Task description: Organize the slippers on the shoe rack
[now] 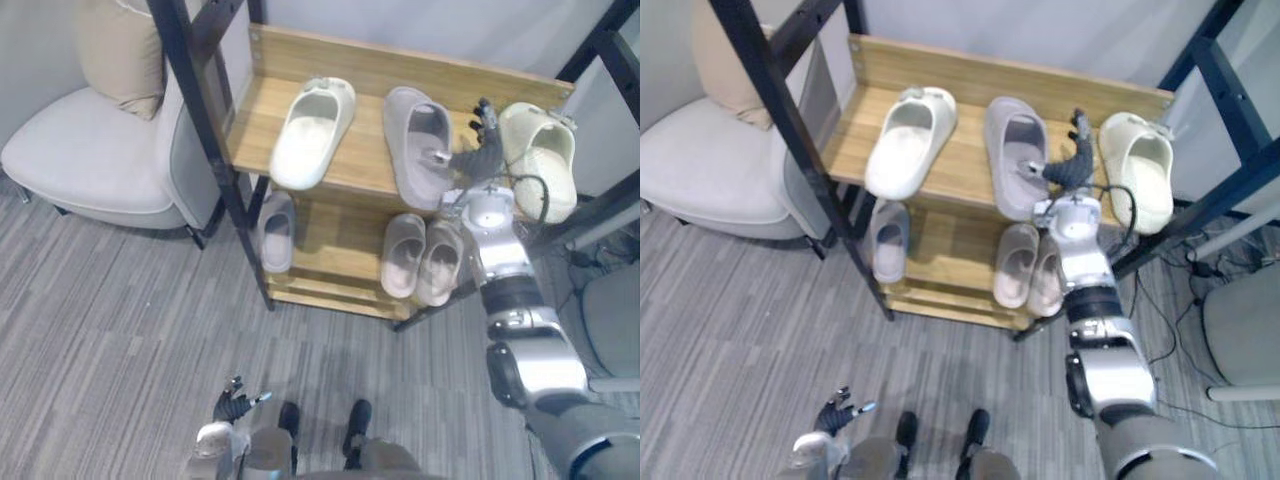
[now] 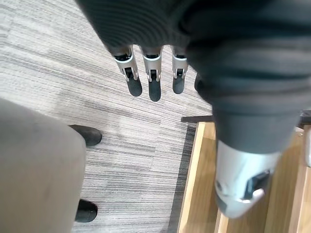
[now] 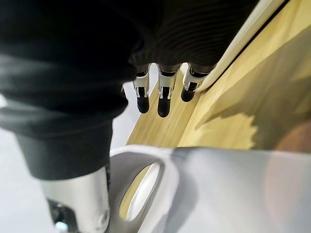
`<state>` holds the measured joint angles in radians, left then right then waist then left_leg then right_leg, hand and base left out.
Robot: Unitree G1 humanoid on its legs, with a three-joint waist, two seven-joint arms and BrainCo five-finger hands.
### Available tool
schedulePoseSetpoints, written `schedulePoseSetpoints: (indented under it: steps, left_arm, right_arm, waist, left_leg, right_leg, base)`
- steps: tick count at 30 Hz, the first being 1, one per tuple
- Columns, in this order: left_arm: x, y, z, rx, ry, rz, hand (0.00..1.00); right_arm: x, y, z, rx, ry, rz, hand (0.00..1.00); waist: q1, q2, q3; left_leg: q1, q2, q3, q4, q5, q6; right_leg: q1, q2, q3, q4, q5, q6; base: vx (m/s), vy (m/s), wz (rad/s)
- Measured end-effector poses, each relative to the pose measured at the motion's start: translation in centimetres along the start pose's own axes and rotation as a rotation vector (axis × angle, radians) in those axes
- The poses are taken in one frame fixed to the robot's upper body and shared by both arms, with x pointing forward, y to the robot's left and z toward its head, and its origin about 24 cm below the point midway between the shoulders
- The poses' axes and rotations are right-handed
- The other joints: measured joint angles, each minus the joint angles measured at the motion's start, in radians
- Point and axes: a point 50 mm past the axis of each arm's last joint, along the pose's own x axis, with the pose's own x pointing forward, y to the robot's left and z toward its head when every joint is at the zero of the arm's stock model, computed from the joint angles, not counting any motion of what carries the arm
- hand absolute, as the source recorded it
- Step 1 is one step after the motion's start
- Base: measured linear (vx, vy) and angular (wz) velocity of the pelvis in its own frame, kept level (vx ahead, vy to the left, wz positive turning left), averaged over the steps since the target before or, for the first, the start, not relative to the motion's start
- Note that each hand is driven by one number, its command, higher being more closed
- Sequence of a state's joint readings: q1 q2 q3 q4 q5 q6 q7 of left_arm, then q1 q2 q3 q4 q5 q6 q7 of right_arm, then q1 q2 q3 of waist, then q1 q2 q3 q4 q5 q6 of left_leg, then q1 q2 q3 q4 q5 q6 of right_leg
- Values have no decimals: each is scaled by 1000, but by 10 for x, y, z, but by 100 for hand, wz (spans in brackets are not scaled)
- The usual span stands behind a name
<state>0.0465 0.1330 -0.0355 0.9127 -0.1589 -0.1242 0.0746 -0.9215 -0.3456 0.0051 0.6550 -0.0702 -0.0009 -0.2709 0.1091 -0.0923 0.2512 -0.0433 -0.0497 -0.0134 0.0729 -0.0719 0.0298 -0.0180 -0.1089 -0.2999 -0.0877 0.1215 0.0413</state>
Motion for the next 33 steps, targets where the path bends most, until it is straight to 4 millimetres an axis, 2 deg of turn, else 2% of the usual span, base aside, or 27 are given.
schedulePoseSetpoints:
  steps: [7, 8, 12, 17, 28, 33]
  left_arm:
    - [2, 2, 6, 7, -15, 3, 0]
    - [3, 2, 7, 8, -18, 3, 0]
    - [5, 0, 12, -2, -29, -3, 0]
    - [5, -1, 13, 1, -32, -8, 0]
    - [6, 0, 13, -11, -25, -3, 0]
    - [6, 1, 11, -12, -19, 1, 0]
  right_arm:
    - [19, 5, 21, 8, -1, 28, 0]
    - [23, 5, 24, 9, 4, 29, 100]
    - [29, 11, 34, -16, 0, 62, 100]
    - [34, 15, 46, -11, -27, 99, 100]
    - [30, 25, 57, 22, -85, 149, 100]
    - [18, 28, 55, 34, -134, 170, 100]
  waist:
    - [6, -19, 14]
    - [7, -21, 19]
    - [26, -21, 35]
    - [34, -20, 35]
    - [35, -20, 36]
    - [26, -20, 36]
  left_leg:
    - [-25, 10, 3, 9, 6, -9]
    - [-26, 12, 4, 13, 5, -10]
    - [-28, 16, 6, 14, 3, -13]
    - [-28, 18, 3, 14, 1, -15]
    - [-24, 22, 12, 17, -1, -18]
    - [-17, 23, 19, 17, -2, -18]
  right_leg:
    - [-22, 7, -2, 0, 5, -7]
    - [-21, 7, -2, 0, 5, -7]
    - [-23, 12, -2, 0, 5, -7]
    - [-22, 15, -5, 0, 5, -7]
    - [-21, 17, 2, 0, 3, -10]
    - [-20, 18, 9, 8, 3, -10]
  base:
    - [-12, -4, -1]
    - [0, 0, 0]
    - [0, 0, 0]
    - [0, 0, 0]
    - [-8, 8, -2]
    - [-4, 9, -4]
